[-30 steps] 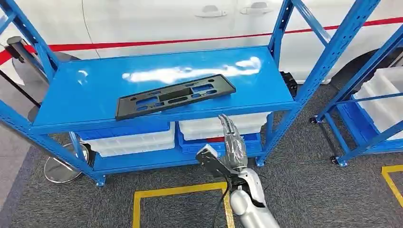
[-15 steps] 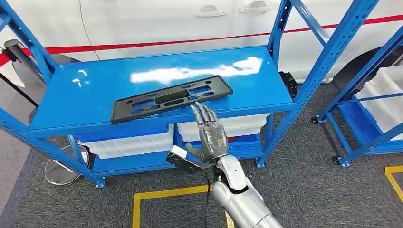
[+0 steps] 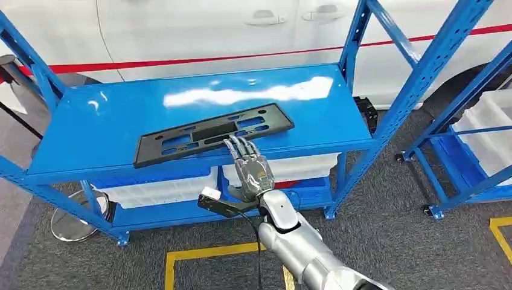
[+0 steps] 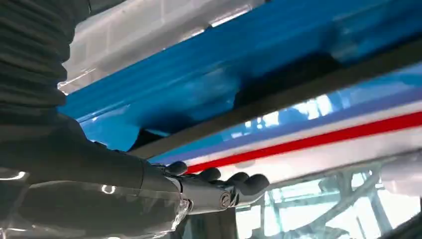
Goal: Take the parts from the cabinet and place them on the table.
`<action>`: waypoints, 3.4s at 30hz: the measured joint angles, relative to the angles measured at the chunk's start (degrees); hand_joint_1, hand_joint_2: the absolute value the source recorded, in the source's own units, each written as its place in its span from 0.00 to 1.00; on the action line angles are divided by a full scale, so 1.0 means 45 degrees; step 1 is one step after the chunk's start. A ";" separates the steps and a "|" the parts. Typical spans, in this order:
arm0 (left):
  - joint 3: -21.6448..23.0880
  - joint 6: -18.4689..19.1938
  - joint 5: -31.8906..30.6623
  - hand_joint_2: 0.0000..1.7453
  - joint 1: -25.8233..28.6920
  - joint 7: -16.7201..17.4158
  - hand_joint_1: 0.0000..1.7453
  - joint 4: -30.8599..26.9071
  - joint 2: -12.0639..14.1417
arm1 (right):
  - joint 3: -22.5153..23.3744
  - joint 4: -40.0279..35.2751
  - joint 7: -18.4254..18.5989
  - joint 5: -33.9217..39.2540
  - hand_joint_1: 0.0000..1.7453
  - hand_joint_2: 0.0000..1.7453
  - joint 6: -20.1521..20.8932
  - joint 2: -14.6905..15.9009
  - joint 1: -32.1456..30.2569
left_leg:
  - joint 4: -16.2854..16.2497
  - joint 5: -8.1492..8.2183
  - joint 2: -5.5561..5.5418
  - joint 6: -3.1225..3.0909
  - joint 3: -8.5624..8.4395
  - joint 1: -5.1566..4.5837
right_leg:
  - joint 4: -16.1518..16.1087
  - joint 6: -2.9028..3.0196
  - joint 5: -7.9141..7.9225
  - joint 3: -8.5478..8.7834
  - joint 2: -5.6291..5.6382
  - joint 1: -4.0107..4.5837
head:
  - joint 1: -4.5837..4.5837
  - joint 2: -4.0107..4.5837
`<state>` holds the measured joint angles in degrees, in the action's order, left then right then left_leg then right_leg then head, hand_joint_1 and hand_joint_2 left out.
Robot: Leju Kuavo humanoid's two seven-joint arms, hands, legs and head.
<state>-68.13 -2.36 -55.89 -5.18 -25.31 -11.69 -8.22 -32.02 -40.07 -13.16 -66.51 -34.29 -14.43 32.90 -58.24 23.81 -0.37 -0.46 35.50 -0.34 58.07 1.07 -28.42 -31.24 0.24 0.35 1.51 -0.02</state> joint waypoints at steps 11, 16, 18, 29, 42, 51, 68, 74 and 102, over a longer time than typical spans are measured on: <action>-0.0209 -0.0340 0.0107 0.00 0.0050 0.0054 0.00 0.0000 -0.0204 | -0.0117 0.0972 -0.0083 0.0214 0.00 1.00 0.0068 -0.0204 0.0510 | 0.0235 0.0745 -0.0028 -0.0025 -0.1093 0.0244 | 0.0504 -0.0422 0.1300 -0.1310 -0.0073 -0.0300 | -0.0010 0.0000; -0.0238 -0.0423 0.0078 0.00 0.0026 0.0005 0.00 0.0000 -0.0282 | -0.0131 0.1234 -0.0189 0.0257 0.00 1.00 0.0048 -0.0310 0.0648 | 0.0261 0.1004 0.0006 0.0390 -0.1226 0.0233 | 0.0160 -0.0044 0.0835 -0.1029 0.0031 -0.0185 | 0.0000 0.0000; -0.0243 -0.0442 0.0106 0.00 0.0029 -0.0024 0.00 0.0000 -0.0282 | -0.0141 0.1312 -0.0242 0.0330 0.00 1.00 0.0019 -0.0426 0.0716 | -0.0495 0.1387 0.0026 0.0479 -0.0946 0.0264 | 0.0070 0.0151 0.0731 -0.0811 -0.0004 -0.0251 | 0.0009 0.0000; -0.0442 -0.0884 0.0393 0.00 0.0116 -0.0082 0.00 0.0000 -0.0408 | -0.0433 0.1997 -0.0588 0.0476 0.00 1.00 0.0097 -0.0923 0.1112 | -0.0105 -0.0147 0.0036 0.0232 0.0155 0.0148 | 0.0073 -0.0053 -0.0134 0.0084 0.0087 -0.0118 | 0.0014 0.0000; -0.0632 -0.1800 0.0510 0.00 0.0218 0.0150 0.00 0.0000 -0.0756 | -0.0874 0.2594 -0.0743 0.0627 0.74 1.00 0.0413 -0.1195 0.1455 | 0.0140 0.0737 -0.0041 -0.0039 -0.0947 0.0258 | 0.0592 -0.0166 0.1195 -0.1301 0.0012 -0.0106 | -0.0005 0.0000; -0.0695 -0.2963 0.0461 0.00 0.0108 0.0403 0.00 0.0010 -0.1137 | -0.2211 0.2964 0.0224 0.0534 0.96 1.00 0.1176 -0.1350 0.2111 | -0.2773 0.2220 0.0016 0.0534 0.0477 0.0256 | 0.0041 0.0298 0.0739 -0.0851 0.0021 -0.0135 | 0.0014 0.0000; -0.0879 -0.3405 0.0466 0.00 0.0125 0.0525 0.00 0.0044 -0.1355 | -0.3643 0.3517 0.0495 0.1352 1.00 1.00 0.1637 -0.1365 0.2608 | 0.0129 0.0169 0.0026 -0.0166 -0.0312 0.0266 | 0.4028 -0.0366 -0.1290 -0.2574 0.0035 -0.0099 | 0.0004 0.0000; -0.0986 -0.3935 0.0714 0.00 0.0114 0.0715 0.00 0.0053 -0.1433 | -0.3156 0.2412 -0.2062 0.6797 1.00 1.00 0.1857 -0.1340 0.2898 | -0.0062 0.0421 0.0032 0.0086 -0.0444 0.0184 | 0.0201 -0.0108 0.0649 -0.0840 0.0031 -0.0030 | 0.0009 0.0000; -0.1380 -0.2958 0.0563 0.00 0.0235 0.0384 0.00 0.0063 -0.1001 | 0.2045 -1.4504 -0.2871 1.5193 1.00 1.00 0.4740 0.2293 -0.3019 | 0.0136 0.0523 0.0006 -0.0189 -0.0805 0.0212 | 0.1441 -0.0301 0.0491 -0.1470 -0.0052 -0.0155 | 0.0000 0.0000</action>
<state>-74.34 -15.67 -53.35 -4.12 -23.58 -11.41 -12.72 -22.82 -105.33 -26.08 1.86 -12.96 -4.11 19.32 -57.63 26.16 -0.34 -1.31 31.88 0.61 64.55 -0.29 -26.21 -37.85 0.00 -0.34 1.51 -0.02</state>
